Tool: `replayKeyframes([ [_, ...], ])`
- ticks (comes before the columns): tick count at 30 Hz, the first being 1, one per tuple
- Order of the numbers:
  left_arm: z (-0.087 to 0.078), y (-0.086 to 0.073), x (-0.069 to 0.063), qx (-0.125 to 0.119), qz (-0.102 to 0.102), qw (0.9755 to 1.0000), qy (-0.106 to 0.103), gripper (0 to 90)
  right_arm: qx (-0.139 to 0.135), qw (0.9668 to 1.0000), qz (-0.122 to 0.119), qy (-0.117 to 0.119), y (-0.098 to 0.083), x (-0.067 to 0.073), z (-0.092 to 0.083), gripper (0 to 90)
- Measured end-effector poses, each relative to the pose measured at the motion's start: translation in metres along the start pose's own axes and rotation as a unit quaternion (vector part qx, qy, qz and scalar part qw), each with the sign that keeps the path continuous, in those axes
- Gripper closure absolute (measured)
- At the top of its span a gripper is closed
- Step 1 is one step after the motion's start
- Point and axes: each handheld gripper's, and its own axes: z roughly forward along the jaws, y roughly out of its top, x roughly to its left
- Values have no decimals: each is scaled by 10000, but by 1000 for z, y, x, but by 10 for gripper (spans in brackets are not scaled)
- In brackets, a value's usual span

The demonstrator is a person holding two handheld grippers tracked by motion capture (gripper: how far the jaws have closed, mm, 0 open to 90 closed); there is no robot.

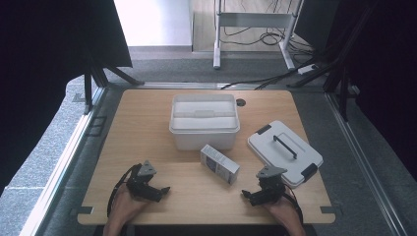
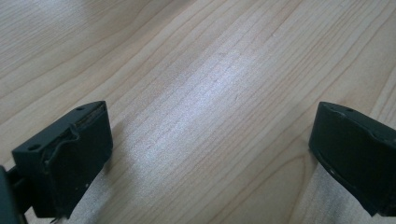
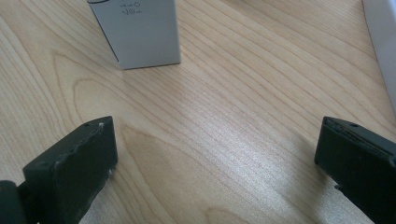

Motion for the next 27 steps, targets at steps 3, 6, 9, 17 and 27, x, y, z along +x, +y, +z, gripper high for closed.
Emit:
replayKeyframes([
  [3,0,0,0,-2,-1,10000,-4,0,-7,10000,1,-5,0,0,0,0],
  [6,1,1,1,-11,-6,10000,3,0,-8,10000,1,-6,0,0,0,0],
  [9,2,2,1,-12,-13,10000,3,0,-8,10000,2,-4,0,0,0,0],
  [17,2,3,1,-10,-7,10000,0,0,-4,10000,5,-3,0,0,0,0],
  [27,2,3,1,-9,-6,10000,2,0,176,9998,33,-19,5,1,0,7],
])
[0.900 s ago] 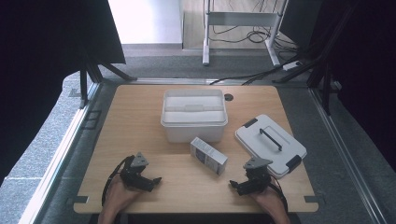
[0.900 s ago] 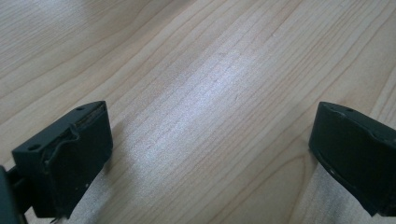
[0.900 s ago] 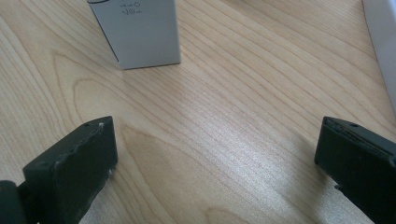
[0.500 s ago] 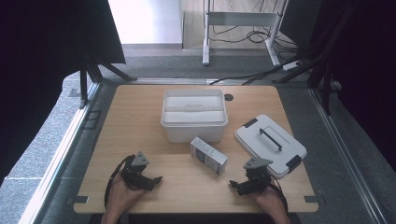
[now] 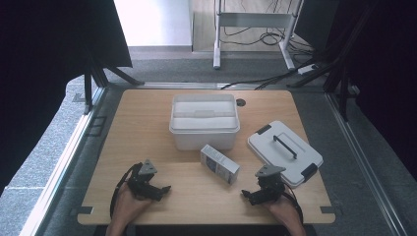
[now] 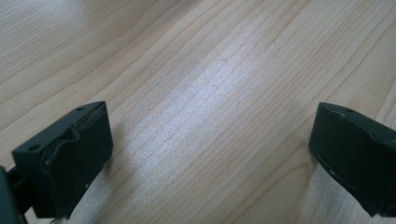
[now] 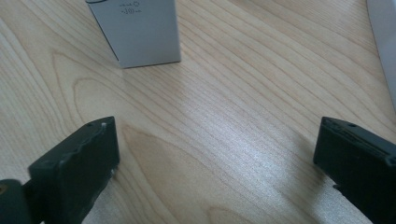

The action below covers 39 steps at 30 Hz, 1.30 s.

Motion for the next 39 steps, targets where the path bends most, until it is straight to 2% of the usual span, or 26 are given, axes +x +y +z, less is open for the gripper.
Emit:
replayKeyframes([
  [4,0,0,0,0,0,10000,0,0,82,9999,-67,10,5,2,-2,33],
  [10,0,0,0,1,1,10000,2,0,254,9994,-125,194,18,4,-8,48],
  [16,0,0,0,2,1,10000,2,0,418,9982,-153,413,41,9,-12,54],
  [17,0,0,0,2,2,10000,3,0,522,9971,-220,512,53,12,-14,54],
  [18,0,0,0,2,2,10000,3,0,522,9971,-220,512,53,12,-14,54],
  [21,0,0,0,3,5,10000,1,0,637,9955,-389,585,70,16,-15,64],
  [22,0,0,0,10,15,10000,0,0,742,9940,-488,643,83,19,-14,83],
  [24,0,0,0,2,2,10000,-1,0,783,9935,-521,645,87,20,-14,95],
  [25,0,0,0,1,1,10000,-1,0,915,9918,-638,625,99,23,-13,131],
  [26,0,0,0,2,2,10000,-2,0,915,9918,-638,625,99,23,-13,131],
  [29,0,0,0,-1,4,10000,2,0,1145,9888,-754,590,118,26,-6,155],
  [30,0,0,0,-1,13,10000,4,0,1286,9865,-826,589,127,28,1,178],
  [31,0,0,0,0,13,10000,5,0,1286,9865,-826,589,127,28,1,178],
  [32,0,0,0,-2,10,10000,2,0,1387,9850,-841,585,132,29,5,194],
  [33,0,0,0,-2,11,10000,3,0,1563,9815,-930,591,142,30,16,237],
  [34,0,0,0,1,12,10000,4,0,1563,9815,-930,591,142,30,16,237],
  [36,0,0,0,1,12,10000,4,0,1705,9784,-996,607,148,31,24,273],
  [37,0,0,0,-3,11,10000,6,0,1847,9755,-1045,574,153,31,33,326],
  [38,0,0,0,-3,11,10000,6,0,1847,9755,-1045,574,153,31,33,326],
  [39,0,0,0,-3,11,10000,6,0,1922,9741,-1057,554,154,31,37,345],
])
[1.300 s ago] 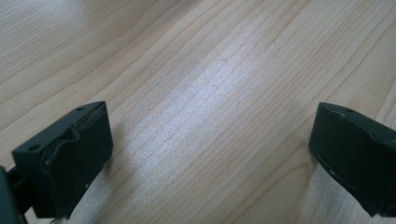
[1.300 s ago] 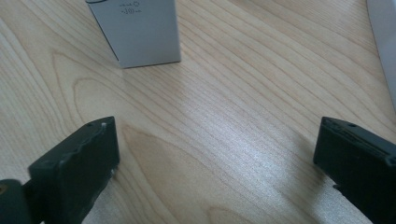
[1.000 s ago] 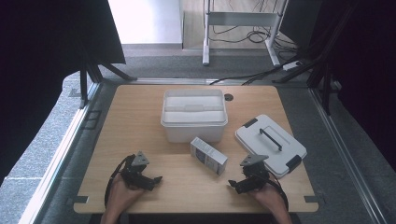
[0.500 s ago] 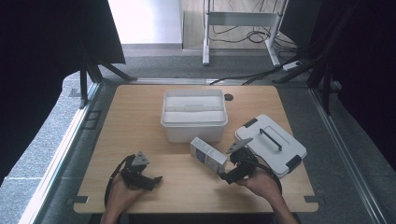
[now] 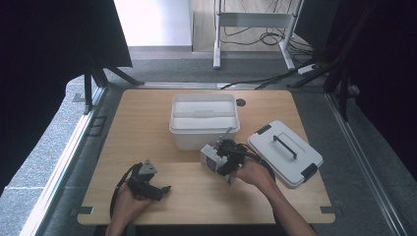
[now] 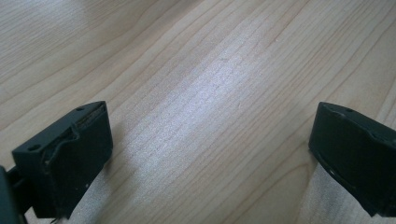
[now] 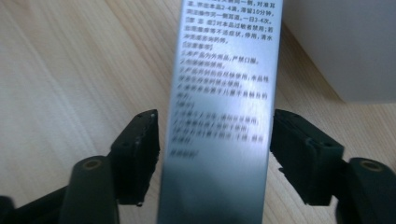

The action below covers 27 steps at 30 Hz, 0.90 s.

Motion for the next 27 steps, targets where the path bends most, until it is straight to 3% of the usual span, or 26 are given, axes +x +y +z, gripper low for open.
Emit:
replayKeyframes([
  [1,0,0,0,0,-1,10000,0,0,137,9999,-21,46,3,-2,5,429],
  [5,0,0,0,1,1,10000,0,0,176,9997,-53,140,3,-1,7,541],
  [7,0,0,0,1,0,10000,0,0,160,9998,-70,60,2,1,4,549],
  [11,0,0,0,1,-1,10000,0,0,23,9999,-119,121,-4,8,-3,552],
  [19,0,0,0,5,-6,10000,-6,0,-102,9986,-429,295,-26,48,-17,552],
  [27,0,0,0,12,6,10000,-6,0,-215,9977,-546,342,-48,74,-19,551],
])
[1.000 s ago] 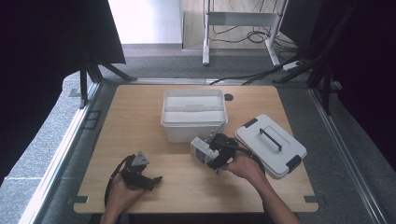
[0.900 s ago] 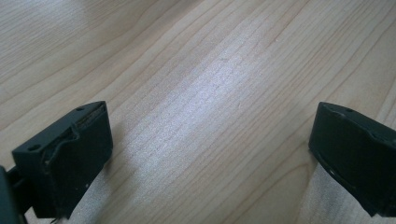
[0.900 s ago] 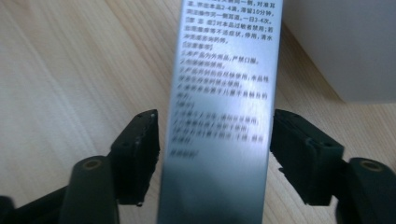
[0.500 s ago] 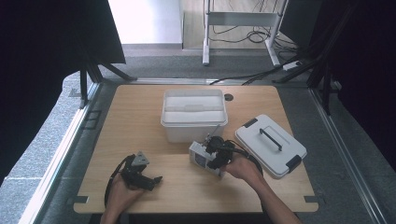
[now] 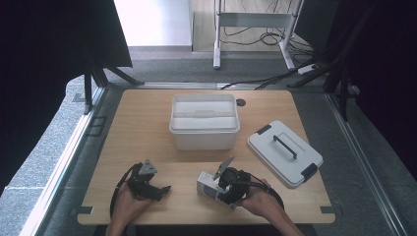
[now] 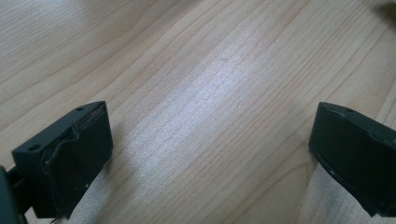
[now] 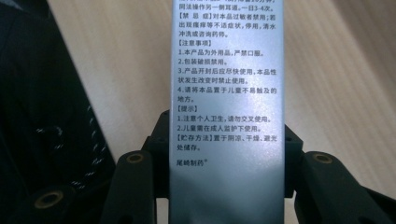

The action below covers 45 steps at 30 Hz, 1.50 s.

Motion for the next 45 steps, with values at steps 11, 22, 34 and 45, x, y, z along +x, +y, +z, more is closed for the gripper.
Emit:
replayKeyframes([
  [11,0,0,0,-2,-1,10000,-1,0,-106,9999,-102,72,-8,9,-5,445],
  [22,0,0,0,-4,-3,10000,1,0,-297,9991,-82,297,2,6,-39,423],
  [34,0,0,0,-1,-8,10000,-8,0,-712,9964,445,123,-15,-30,-52,385],
  [45,-6,16,10,-117,-69,9996,-258,21,-1266,9869,964,-248,-40,-75,-27,260],
])
